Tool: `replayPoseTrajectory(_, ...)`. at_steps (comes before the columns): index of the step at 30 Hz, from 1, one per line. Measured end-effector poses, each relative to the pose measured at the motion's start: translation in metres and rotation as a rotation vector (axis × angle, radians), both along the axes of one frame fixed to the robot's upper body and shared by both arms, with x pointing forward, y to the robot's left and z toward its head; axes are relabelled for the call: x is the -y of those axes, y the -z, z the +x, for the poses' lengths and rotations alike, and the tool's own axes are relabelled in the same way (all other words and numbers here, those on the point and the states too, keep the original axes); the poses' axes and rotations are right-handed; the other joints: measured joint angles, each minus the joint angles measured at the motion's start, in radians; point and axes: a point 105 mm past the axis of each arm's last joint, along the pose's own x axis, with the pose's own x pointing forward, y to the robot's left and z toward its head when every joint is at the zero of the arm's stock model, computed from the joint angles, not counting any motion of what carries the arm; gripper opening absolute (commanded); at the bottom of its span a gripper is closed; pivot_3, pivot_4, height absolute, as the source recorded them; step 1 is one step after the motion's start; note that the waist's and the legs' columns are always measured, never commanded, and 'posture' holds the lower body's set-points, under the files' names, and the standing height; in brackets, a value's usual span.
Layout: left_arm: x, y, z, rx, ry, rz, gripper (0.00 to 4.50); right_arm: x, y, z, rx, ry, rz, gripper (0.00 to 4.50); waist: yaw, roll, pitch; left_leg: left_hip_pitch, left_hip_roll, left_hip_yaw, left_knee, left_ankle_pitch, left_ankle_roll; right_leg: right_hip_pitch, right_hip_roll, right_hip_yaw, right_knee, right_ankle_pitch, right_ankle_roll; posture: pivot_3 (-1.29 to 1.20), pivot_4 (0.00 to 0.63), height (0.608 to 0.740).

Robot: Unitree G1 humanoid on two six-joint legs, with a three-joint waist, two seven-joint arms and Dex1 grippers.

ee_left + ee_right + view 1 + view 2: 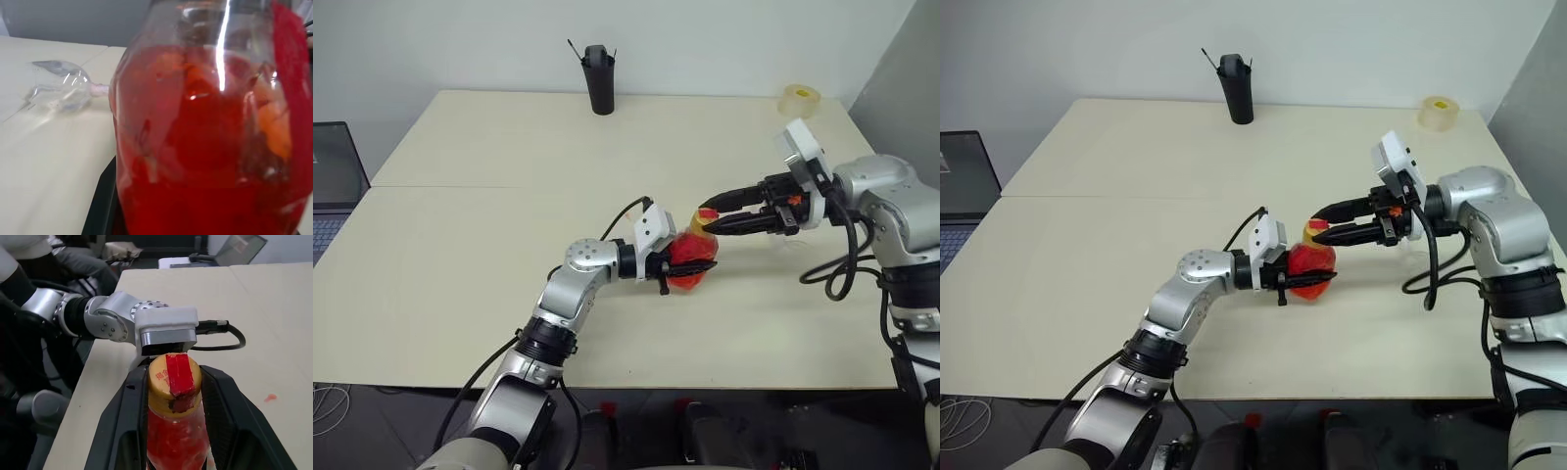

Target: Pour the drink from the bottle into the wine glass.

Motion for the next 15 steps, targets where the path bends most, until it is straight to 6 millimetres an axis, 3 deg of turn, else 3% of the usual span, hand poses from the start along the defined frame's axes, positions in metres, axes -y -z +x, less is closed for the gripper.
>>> replayPoseTrajectory(9, -0.0054, 0.0025, 0.0021, -0.009, -0.030, -0.001, 1.29, -0.0077, -0.0001, 0.0054, -0.014, -0.022, -0.028, 1.21, 0.004, 0.000, 0.000, -0.001, 0.000, 0.000, 0.000, 0.000, -0.001, 0.000, -0.002, 0.000, 0.000, 0.000, 0.000, 0.00, 0.150, 0.740)
replayPoseTrajectory(11, -0.0053, 0.0025, 0.0020, -0.009, -0.029, -0.001, 1.29, -0.0071, 0.0000, 0.0056, -0.025, -0.017, -0.030, 2.00, 0.004, 0.000, 0.000, -0.001, 0.000, 0.000, 0.000, 0.000, -0.001, 0.000, -0.002, 0.000, 0.000, 0.000, 0.000, 0.00, 0.150, 0.740)
replayPoseTrajectory(15, -0.0039, -0.0036, 0.0031, 0.009, -0.027, -0.017, 1.29, -0.0065, 0.0046, 0.0053, -0.063, -0.008, -0.053, 3.18, 0.004, 0.000, 0.000, -0.001, 0.000, 0.000, 0.000, 0.000, -0.001, 0.000, -0.002, 0.000, 0.000, 0.000, 0.000, 0.00, 0.150, 0.740)
